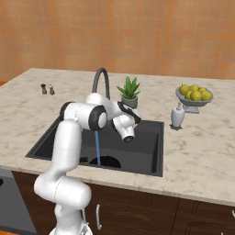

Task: Pick the pan and sponge and place them into the sink. Then turn on the water.

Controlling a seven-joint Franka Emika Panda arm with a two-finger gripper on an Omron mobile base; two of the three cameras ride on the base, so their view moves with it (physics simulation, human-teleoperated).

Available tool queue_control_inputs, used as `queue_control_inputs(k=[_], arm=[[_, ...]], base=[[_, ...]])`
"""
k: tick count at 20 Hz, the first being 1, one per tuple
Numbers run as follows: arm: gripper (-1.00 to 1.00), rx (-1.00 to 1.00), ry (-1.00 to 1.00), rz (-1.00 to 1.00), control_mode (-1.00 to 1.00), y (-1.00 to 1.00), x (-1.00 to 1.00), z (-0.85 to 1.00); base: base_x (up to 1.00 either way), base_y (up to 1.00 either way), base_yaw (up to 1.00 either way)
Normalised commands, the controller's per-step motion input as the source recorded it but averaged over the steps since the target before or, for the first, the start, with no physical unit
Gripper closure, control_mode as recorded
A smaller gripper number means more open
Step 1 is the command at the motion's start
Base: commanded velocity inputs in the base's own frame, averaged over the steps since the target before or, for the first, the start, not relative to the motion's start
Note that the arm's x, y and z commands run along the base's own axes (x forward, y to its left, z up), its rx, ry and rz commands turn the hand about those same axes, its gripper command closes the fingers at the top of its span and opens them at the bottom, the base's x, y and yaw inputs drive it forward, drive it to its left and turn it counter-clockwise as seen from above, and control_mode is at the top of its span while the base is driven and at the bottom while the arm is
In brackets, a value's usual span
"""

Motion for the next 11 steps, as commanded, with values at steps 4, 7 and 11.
queue_control_inputs(k=[4,7,11], arm=[[1.0,0.12,0.0,-0.01,-1.0,-0.44,-0.54,0.57],[1.0,0.12,0.0,0.0,-1.0,-0.36,-0.53,0.6],[1.0,0.11,-0.01,0.0,-1.0,-0.21,-0.56,0.54]], base=[[0.0,0.0,0.0],[0.0,0.0,0.0],[0.0,0.0,0.0]])
